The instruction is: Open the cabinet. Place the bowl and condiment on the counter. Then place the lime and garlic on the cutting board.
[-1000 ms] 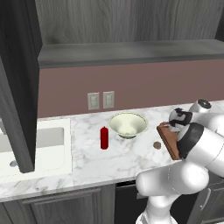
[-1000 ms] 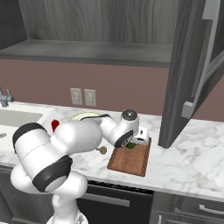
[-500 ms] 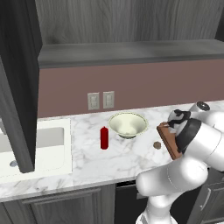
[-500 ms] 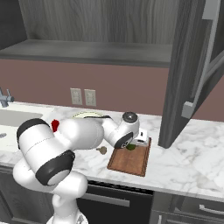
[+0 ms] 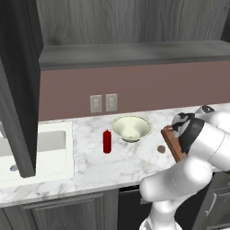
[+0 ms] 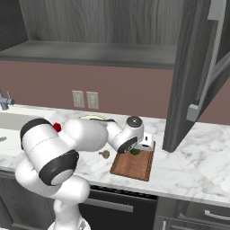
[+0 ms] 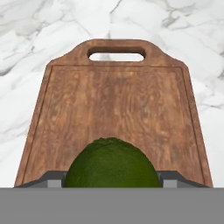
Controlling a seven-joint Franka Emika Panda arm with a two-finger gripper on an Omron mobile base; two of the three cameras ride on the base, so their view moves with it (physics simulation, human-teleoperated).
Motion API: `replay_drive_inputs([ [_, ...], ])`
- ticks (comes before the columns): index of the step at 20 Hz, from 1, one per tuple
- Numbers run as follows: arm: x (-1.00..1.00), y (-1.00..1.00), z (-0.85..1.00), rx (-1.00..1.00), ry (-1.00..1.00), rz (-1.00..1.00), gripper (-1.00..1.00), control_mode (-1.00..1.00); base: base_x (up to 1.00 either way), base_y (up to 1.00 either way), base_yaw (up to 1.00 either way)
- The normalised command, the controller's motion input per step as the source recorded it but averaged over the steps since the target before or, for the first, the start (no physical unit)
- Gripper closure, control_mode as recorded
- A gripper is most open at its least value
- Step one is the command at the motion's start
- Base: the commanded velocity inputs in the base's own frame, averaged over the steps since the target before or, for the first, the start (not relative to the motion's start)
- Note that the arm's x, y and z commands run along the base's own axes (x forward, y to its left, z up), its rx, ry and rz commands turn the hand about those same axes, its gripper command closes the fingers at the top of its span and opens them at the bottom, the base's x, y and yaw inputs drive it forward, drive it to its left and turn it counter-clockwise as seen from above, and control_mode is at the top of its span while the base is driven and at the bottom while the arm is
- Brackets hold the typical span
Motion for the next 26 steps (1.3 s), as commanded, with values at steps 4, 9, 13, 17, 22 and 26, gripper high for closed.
replay_drive_inputs([
  [4, 0.05, -0.01, -0.06, 0.0, 0.0, 0.0, 1.0, -1.0, 0.0, 0.0, 0.0],
  [9, 0.03, 0.0, -0.07, 0.0, 0.0, 0.0, 1.0, -1.0, 0.0, 0.0, 0.0],
  [13, 0.0, 0.0, -0.03, 0.0, 0.0, 0.0, 1.0, -1.0, 0.0, 0.0, 0.0],
  [17, 0.0, -0.02, -0.03, 0.0, 0.0, 0.0, 1.0, -1.0, 0.0, 0.0, 0.0],
  [22, 0.0, -0.02, -0.07, 0.0, 0.0, 0.0, -1.0, -1.0, 0.0, 0.0, 0.0],
  [26, 0.0, 0.0, -0.05, 0.0, 0.0, 0.0, -1.0, -1.0, 0.0, 0.0, 0.0],
])
